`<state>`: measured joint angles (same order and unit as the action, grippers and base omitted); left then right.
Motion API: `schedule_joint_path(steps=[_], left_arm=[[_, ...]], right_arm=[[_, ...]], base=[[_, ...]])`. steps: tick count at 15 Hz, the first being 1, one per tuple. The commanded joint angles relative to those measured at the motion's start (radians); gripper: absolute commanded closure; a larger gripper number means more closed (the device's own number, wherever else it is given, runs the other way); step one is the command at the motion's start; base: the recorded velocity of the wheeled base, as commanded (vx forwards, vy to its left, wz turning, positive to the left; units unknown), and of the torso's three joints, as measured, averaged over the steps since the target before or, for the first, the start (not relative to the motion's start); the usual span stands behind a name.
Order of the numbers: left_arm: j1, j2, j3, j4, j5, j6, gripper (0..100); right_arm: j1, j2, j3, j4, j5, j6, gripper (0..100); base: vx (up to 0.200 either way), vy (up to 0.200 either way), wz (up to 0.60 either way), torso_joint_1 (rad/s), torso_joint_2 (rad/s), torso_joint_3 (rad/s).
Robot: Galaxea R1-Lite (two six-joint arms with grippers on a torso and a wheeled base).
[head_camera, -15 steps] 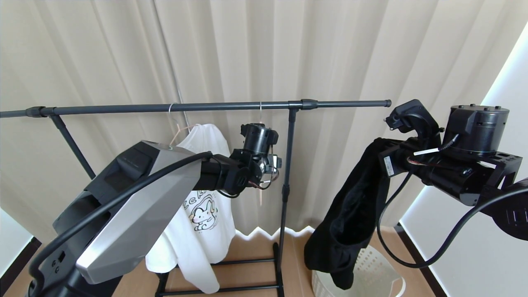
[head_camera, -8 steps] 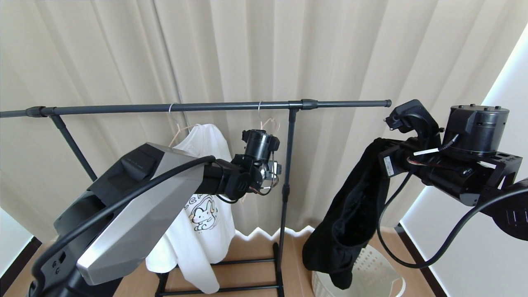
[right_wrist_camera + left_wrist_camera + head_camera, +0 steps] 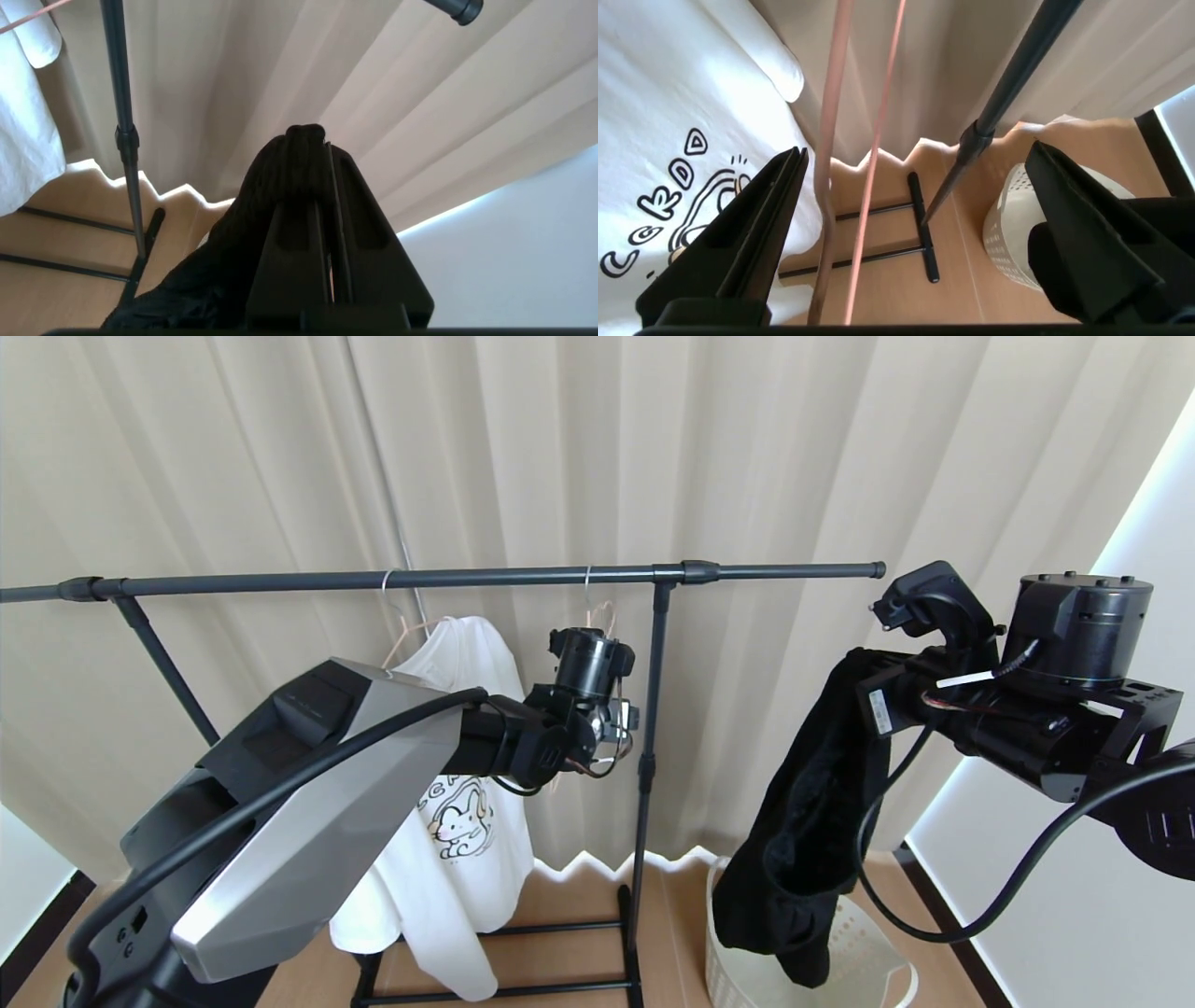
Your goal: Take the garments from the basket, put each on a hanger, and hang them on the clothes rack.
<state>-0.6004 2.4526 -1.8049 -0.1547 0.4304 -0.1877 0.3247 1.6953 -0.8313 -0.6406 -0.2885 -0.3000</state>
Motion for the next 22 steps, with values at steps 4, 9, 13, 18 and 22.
schedule_joint_path(steps=[4,9,13,18,22], left_arm=[[0.004,-0.001,0.004,0.001,0.001,-0.001,0],[0.001,0.014,-0.005,0.001,0.001,-0.001,100],[0.005,0.006,-0.011,-0.003,0.001,-0.001,100],[0.004,-0.017,-0.004,-0.005,0.001,-0.003,100],[-0.004,-0.058,0.016,-0.005,0.036,-0.003,100]], right_arm=[[0.001,0.001,0.0,-0.001,0.0,-0.001,100],[0.001,0.001,0.0,-0.001,0.0,-0.001,100],[0.001,0.003,0.0,-0.001,-0.001,-0.001,100],[0.001,0.003,0.0,-0.001,-0.001,-0.001,100],[0.002,0.003,0.0,-0.001,0.0,-0.001,100]], base=[[0.0,0.0,0.0,0.0,0.0,0.0],[0.0,0.0,0.0,0.0,0.0,0.0],[0.0,0.0,0.0,0.0,0.0,0.0],[0.0,0.0,0.0,0.0,0.0,0.0],[0.0,0.0,0.0,0.0,0.0,0.0]])
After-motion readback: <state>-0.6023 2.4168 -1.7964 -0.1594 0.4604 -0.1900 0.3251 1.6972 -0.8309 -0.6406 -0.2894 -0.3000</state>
